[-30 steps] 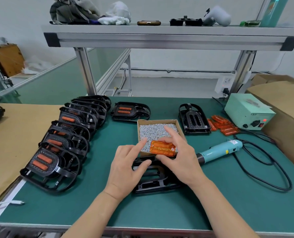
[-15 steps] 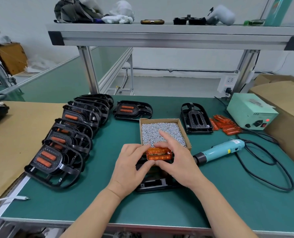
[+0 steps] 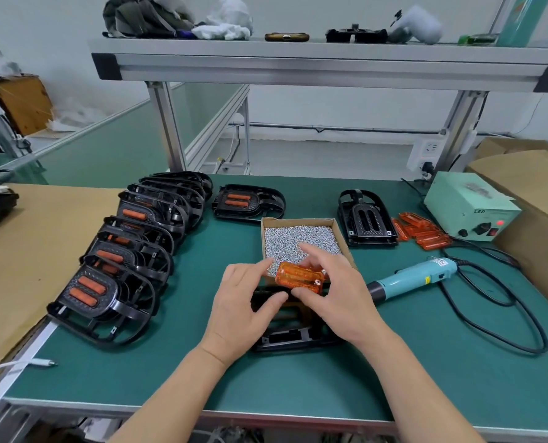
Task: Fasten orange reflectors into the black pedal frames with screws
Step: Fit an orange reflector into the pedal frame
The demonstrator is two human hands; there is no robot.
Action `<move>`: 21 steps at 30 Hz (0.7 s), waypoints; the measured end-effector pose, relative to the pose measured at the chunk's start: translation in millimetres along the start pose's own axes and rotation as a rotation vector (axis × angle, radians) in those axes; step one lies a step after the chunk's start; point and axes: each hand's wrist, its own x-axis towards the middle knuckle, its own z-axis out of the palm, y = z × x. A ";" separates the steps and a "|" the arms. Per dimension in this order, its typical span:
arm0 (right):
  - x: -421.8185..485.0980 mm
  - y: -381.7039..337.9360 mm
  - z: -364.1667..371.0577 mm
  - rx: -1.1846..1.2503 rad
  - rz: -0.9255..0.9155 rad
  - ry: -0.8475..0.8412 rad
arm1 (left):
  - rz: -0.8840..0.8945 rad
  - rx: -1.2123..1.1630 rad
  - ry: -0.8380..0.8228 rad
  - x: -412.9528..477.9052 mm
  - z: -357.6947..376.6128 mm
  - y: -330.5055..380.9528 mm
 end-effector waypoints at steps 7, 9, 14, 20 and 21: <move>-0.4 -22.2 21.5 -0.154 -0.102 0.106 | -0.051 -0.043 0.114 0.4 -1.7 1.6; -2.8 -29.2 32.4 -0.206 -0.153 0.094 | -0.057 -0.060 0.104 -0.2 -1.8 1.2; -4.9 -34.2 42.9 -0.202 -0.161 0.088 | -0.099 -0.047 0.137 1.4 -0.7 0.9; -8.6 -37.3 39.6 0.013 -0.103 -0.019 | -0.142 -0.046 0.208 3.5 -4.0 -1.2; -8.4 -37.0 37.4 0.048 -0.096 0.007 | -0.130 -0.032 0.199 4.1 -3.6 -0.9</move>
